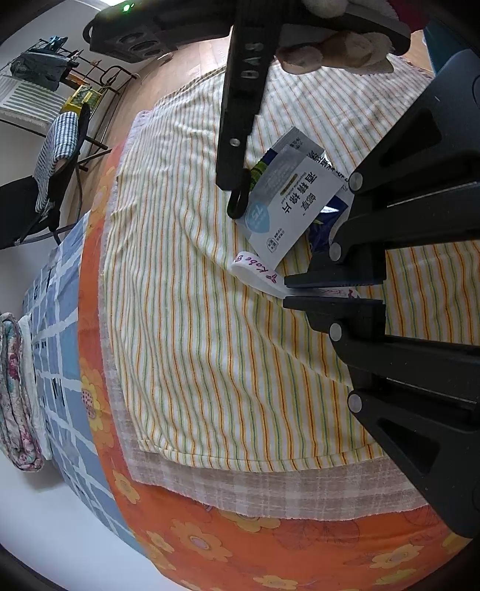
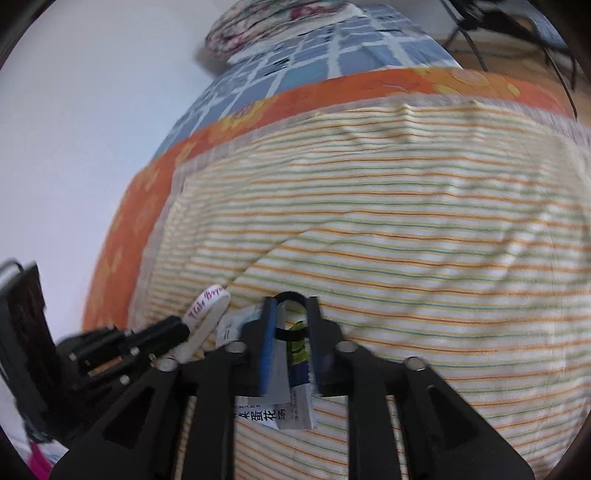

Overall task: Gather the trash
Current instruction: 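Lift the white cable with the left tool while the right tool lifts the scissors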

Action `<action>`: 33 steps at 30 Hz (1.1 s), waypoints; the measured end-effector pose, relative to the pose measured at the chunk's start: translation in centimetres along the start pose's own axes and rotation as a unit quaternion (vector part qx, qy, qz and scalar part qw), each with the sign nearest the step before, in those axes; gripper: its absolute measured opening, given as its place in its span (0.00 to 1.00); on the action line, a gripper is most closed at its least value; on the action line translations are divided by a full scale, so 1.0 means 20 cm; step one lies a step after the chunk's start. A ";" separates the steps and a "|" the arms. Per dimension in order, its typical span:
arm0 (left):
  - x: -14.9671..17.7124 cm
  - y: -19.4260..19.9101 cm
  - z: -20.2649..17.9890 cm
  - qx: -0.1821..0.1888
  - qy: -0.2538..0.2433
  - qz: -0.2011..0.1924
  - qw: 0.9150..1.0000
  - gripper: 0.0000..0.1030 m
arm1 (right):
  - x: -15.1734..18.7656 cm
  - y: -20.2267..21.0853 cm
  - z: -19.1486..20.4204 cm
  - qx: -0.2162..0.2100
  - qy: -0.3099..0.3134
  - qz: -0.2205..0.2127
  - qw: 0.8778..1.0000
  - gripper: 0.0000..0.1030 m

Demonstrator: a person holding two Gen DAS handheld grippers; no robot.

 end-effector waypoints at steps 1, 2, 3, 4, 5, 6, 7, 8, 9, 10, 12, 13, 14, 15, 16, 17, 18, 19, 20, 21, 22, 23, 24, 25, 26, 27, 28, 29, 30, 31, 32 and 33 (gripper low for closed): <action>0.00 0.00 0.00 0.000 0.001 0.000 1.000 0.02 | 0.00 0.00 0.02 0.004 0.013 -0.004 1.000 0.29; 0.00 0.00 0.01 0.000 0.002 0.000 1.000 0.02 | 0.00 0.00 0.03 0.010 0.023 -0.006 1.000 0.36; 0.00 0.00 0.01 -0.001 0.003 -0.001 1.000 0.02 | 0.00 0.00 0.05 0.017 0.034 -0.006 0.999 0.39; 0.00 0.00 0.01 -0.001 0.003 -0.001 1.000 0.02 | 0.00 -0.01 0.06 0.024 0.045 -0.007 0.999 0.42; 0.00 0.00 0.02 -0.002 0.004 -0.001 1.000 0.02 | 0.00 -0.01 0.06 0.027 0.054 -0.009 0.998 0.42; 0.00 0.00 0.02 -0.003 0.004 -0.001 1.000 0.02 | 0.01 -0.02 0.07 0.034 0.064 -0.007 0.997 0.42; 0.00 0.00 0.02 -0.003 0.004 -0.001 1.000 0.02 | 0.01 -0.03 0.07 0.041 0.069 -0.005 0.997 0.42; 0.00 0.00 0.02 -0.003 0.005 -0.001 1.000 0.02 | 0.01 -0.03 0.06 0.048 0.074 -0.005 0.996 0.42; 0.00 0.00 0.02 -0.004 0.005 -0.001 1.000 0.02 | 0.02 -0.04 0.05 0.054 0.076 -0.004 0.996 0.42; 0.00 0.00 0.03 -0.005 0.005 -0.002 1.000 0.02 | 0.03 -0.06 0.04 0.057 0.076 0.000 0.996 0.42; 0.00 0.00 0.04 -0.007 0.006 -0.002 1.000 0.02 | 0.04 -0.07 0.01 0.056 0.066 0.006 0.996 0.42; 0.01 0.00 0.04 -0.008 0.007 -0.003 1.000 0.02 | 0.03 -0.07 -0.02 0.057 0.057 0.004 0.997 0.41; 0.01 0.01 0.05 -0.008 0.008 -0.003 1.000 0.02 | 0.03 -0.07 -0.04 0.056 0.048 0.002 0.997 0.34; 0.01 0.01 0.05 -0.009 0.009 -0.004 1.000 0.02 | 0.03 -0.07 -0.05 0.057 0.042 0.002 0.998 0.29; 0.00 0.01 0.06 -0.010 0.010 -0.004 1.000 0.02 | 0.02 -0.06 -0.07 0.056 0.033 0.002 0.998 0.20; 0.00 0.01 0.07 -0.010 0.012 -0.005 1.000 0.02 | 0.02 -0.06 -0.10 0.052 0.021 0.002 0.998 0.13; 0.00 0.01 0.07 -0.011 0.013 -0.005 1.000 0.02 | 0.01 -0.06 -0.12 0.049 0.011 0.002 0.999 0.09; 0.00 0.01 0.08 -0.011 0.013 -0.005 1.000 0.02 | 0.01 -0.05 -0.14 0.046 -0.003 0.001 0.999 0.07; 0.00 0.01 0.08 -0.011 0.014 -0.005 1.000 0.02 | 0.01 -0.04 -0.17 0.037 -0.021 -0.001 0.999 0.07; 0.00 0.01 0.08 -0.011 0.015 -0.006 1.000 0.02 | 0.00 -0.04 -0.19 0.032 -0.034 -0.003 0.999 0.06; 0.00 0.01 0.08 -0.011 0.015 -0.006 1.000 0.02 | 0.00 -0.03 -0.20 0.029 -0.041 -0.004 0.999 0.06; 0.00 0.02 0.08 -0.011 0.014 -0.006 1.000 0.02 | 0.00 -0.02 -0.21 0.025 -0.047 -0.006 0.999 0.06; 0.00 0.02 0.07 -0.010 0.014 -0.007 1.000 0.02 | 0.00 -0.02 -0.21 0.022 -0.050 -0.008 0.998 0.06; 0.01 0.02 0.07 -0.009 0.013 -0.007 1.000 0.02 | 0.00 0.00 -0.21 0.020 -0.051 -0.011 0.998 0.05; 0.01 0.03 0.07 -0.009 0.013 -0.008 1.000 0.02 | 0.00 0.01 -0.21 0.021 -0.048 -0.015 0.999 0.05; 0.01 0.03 0.07 -0.008 0.012 -0.009 1.000 0.02 | 0.00 0.02 -0.21 0.020 -0.046 -0.018 0.999 0.05; 0.01 0.04 0.07 -0.008 0.013 -0.010 1.000 0.02 | -0.01 0.03 -0.21 0.018 -0.045 -0.020 0.999 0.05; 0.01 0.04 0.07 -0.008 0.013 -0.011 1.000 0.02 | -0.01 0.05 -0.21 0.018 -0.045 -0.022 0.999 0.05; 0.00 0.05 0.07 -0.008 0.013 -0.012 1.000 0.02 | -0.01 0.06 -0.21 0.017 -0.046 -0.025 0.998 0.05; 0.00 0.06 0.06 -0.008 0.012 -0.013 1.000 0.02 | -0.01 0.07 -0.21 0.016 -0.046 -0.027 0.998 0.05; 0.00 0.07 0.06 -0.007 0.011 -0.015 1.000 0.02 | -0.01 0.08 -0.21 0.018 -0.044 -0.028 0.998 0.05; 0.00 0.08 0.06 -0.006 0.010 -0.017 1.000 0.02 | -0.01 0.09 -0.21 0.019 -0.041 -0.029 0.999 0.05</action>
Point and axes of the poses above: each gripper's, at about its wrist camera, not at the fingertips, and y roughly against the way its jaws point, z to its left, x to its underside, the point moved 6 cm from there along -y, roughly the way its jaws point, and after that the axes turned 6 degrees about -z, right-handed, at the moved point
